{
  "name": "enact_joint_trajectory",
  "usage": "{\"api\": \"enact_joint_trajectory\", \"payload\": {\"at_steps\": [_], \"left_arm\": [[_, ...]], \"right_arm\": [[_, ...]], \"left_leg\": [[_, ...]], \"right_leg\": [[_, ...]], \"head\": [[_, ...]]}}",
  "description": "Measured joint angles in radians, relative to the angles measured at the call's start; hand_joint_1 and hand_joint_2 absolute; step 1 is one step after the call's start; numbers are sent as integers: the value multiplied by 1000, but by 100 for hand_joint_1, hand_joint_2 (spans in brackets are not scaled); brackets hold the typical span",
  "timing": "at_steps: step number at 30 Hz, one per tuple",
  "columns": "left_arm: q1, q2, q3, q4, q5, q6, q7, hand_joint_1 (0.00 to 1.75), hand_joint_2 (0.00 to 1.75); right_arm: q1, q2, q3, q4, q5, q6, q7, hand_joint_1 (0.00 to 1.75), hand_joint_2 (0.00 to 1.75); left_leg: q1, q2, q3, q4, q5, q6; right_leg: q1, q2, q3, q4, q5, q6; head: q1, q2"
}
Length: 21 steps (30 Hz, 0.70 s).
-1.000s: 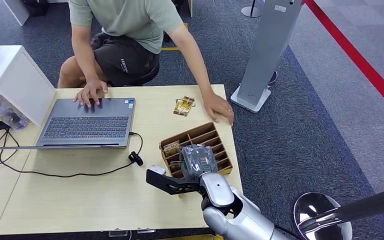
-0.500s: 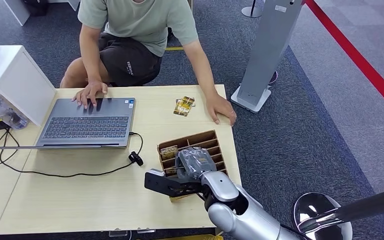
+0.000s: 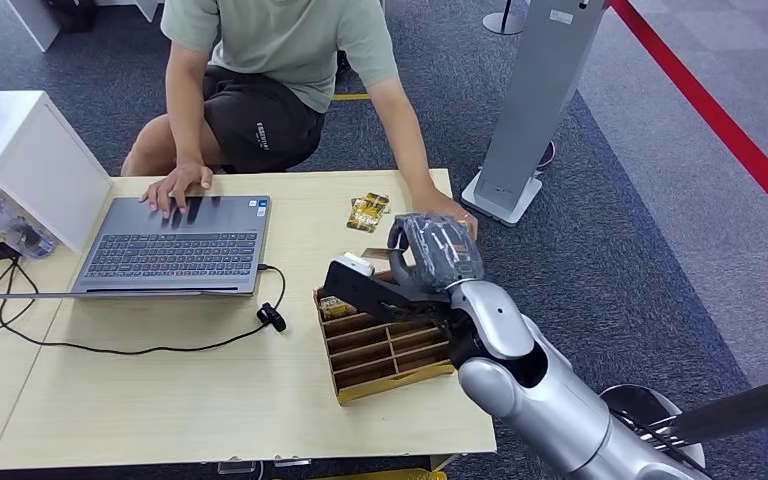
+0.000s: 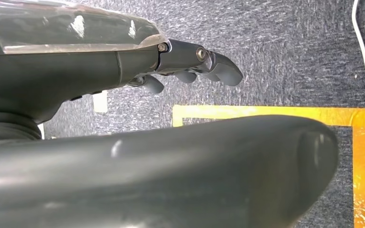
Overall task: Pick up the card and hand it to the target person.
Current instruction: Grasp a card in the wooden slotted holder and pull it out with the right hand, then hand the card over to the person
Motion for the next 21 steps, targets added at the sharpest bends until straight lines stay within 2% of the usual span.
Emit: {"api": "enact_joint_trajectory", "payload": {"at_steps": [8,21], "left_arm": [[-2,0,0,0,-26,-8,-5,0,0],[-2,1,-1,0,-23,-14,-1,0,0]], "right_arm": [[-79,5,-24,82,47,-76,-35,140,175],[-157,60,-27,257,59,-155,-75,140,175]], "left_leg": [[0,0,-1,0,0,0],[0,0,-1,0,0,0]], "right_leg": [[0,0,0,0,0,0],[0,0,0,0,0,0]], "head": [[1,0],[0,0]]}}
